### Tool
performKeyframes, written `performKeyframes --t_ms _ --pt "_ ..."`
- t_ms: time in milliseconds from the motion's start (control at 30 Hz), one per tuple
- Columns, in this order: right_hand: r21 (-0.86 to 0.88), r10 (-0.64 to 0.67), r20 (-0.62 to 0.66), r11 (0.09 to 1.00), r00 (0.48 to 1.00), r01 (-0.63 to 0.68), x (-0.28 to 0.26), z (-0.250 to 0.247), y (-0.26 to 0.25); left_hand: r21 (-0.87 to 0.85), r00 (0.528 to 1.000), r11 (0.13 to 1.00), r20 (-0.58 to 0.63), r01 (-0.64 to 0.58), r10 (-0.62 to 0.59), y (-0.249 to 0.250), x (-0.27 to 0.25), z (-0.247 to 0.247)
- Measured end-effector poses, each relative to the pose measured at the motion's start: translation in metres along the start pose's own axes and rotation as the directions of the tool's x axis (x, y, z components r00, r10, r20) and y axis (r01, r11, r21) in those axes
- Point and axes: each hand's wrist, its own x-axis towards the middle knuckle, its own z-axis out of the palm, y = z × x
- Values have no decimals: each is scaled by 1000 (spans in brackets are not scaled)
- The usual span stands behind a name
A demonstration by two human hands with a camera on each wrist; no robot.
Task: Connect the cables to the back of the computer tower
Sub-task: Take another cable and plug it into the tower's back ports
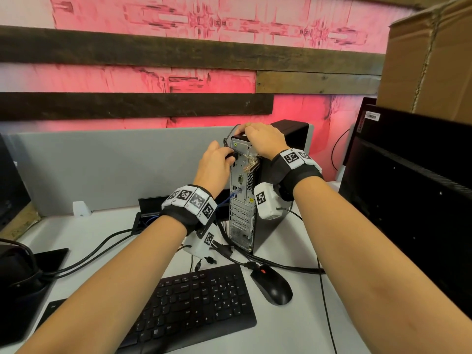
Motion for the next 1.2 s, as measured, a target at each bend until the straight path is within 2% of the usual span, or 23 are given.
performKeyframes --t_ms 333,533,667,833,1000,1200 --pt "15 17 0 1000 1000 -17 -2 -3 -2 -72 999 997 23 38 -36 7 -4 -5" --pt "30 17 -4 999 1000 -17 0 -1 -2 -140 982 973 77 184 -174 8 2 -10" --pt "40 25 1 999 1000 -25 -1 -2 -1 -97 980 986 159 135 -118 5 4 -13" --pt "-10 15 13 1000 1000 -15 4 3 0 -78 980 988 159 133 -120 3 4 -9" --pt "-40 -7 -5 999 1000 6 5 4 3 -144 974 972 155 187 -165 3 3 -9" --pt "-28 -10 -5 1000 1000 10 5 4 2 -303 959 912 146 276 -242 -2 3 -3"
